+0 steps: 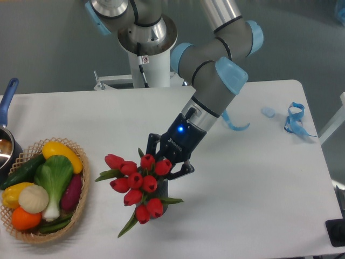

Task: Pick up the flowers from the vase
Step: 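Lift the gripped tulips up and out of the dark grey vase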

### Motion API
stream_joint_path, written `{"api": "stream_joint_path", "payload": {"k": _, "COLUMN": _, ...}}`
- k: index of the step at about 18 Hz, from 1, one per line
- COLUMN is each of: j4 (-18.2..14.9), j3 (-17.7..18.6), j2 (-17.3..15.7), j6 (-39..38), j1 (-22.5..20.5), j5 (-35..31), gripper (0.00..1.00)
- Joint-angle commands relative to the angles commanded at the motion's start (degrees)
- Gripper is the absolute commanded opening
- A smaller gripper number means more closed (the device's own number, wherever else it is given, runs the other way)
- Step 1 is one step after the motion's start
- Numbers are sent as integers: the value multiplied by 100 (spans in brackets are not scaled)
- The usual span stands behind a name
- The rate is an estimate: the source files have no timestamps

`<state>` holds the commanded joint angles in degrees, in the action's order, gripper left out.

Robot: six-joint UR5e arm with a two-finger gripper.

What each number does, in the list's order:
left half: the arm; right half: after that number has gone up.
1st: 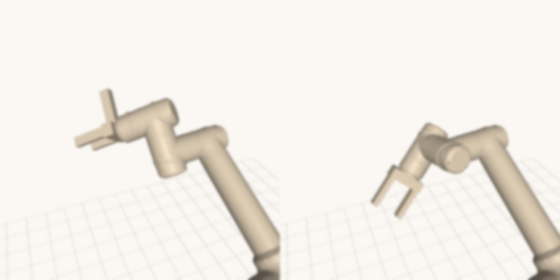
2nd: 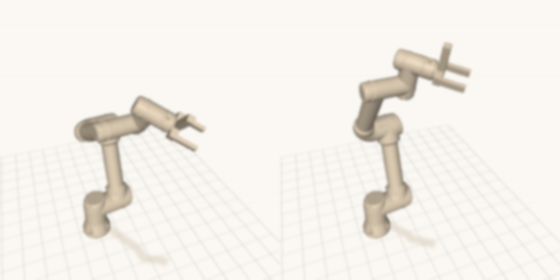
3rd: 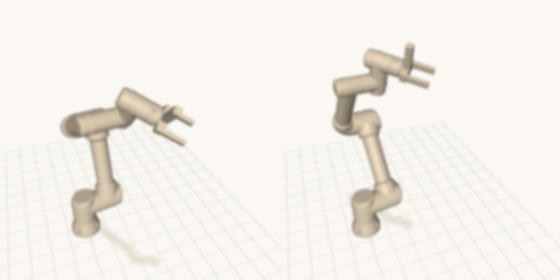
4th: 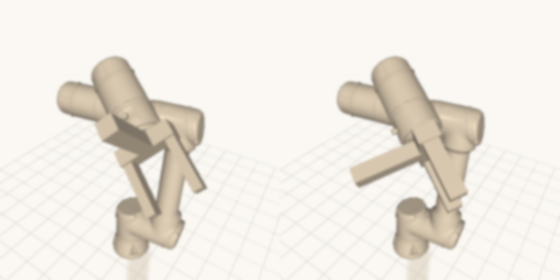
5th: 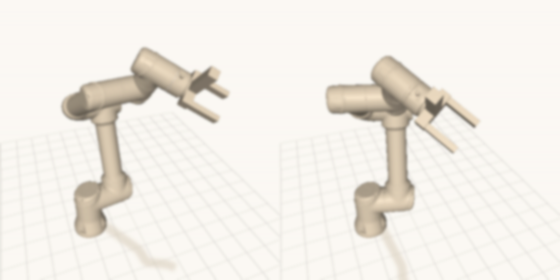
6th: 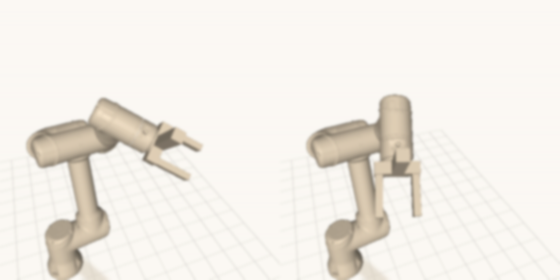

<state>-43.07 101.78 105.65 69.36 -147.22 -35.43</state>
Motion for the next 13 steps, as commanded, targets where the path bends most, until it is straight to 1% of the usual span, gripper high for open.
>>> {"api": "stream_joint_path", "payload": {"k": 4, "j4": -9, "j3": 70, "j2": -316, "j6": -273, "j1": 0, "j5": 27, "gripper": 32}}
{"api": "stream_joint_path", "payload": {"k": 6, "j4": -9, "j3": 35, "j2": -413, "j6": -370, "j1": 26, "j5": 36, "gripper": 32}}
{"api": "stream_joint_path", "payload": {"k": 9, "j4": 0, "j3": -131, "j2": -458, "j6": -519, "j1": 53, "j5": 53, "gripper": 32}}
{"api": "stream_joint_path", "payload": {"k": 13, "j4": 0, "j3": -500, "j2": -458, "j6": -774, "j1": 18, "j5": 255, "gripper": 32}}
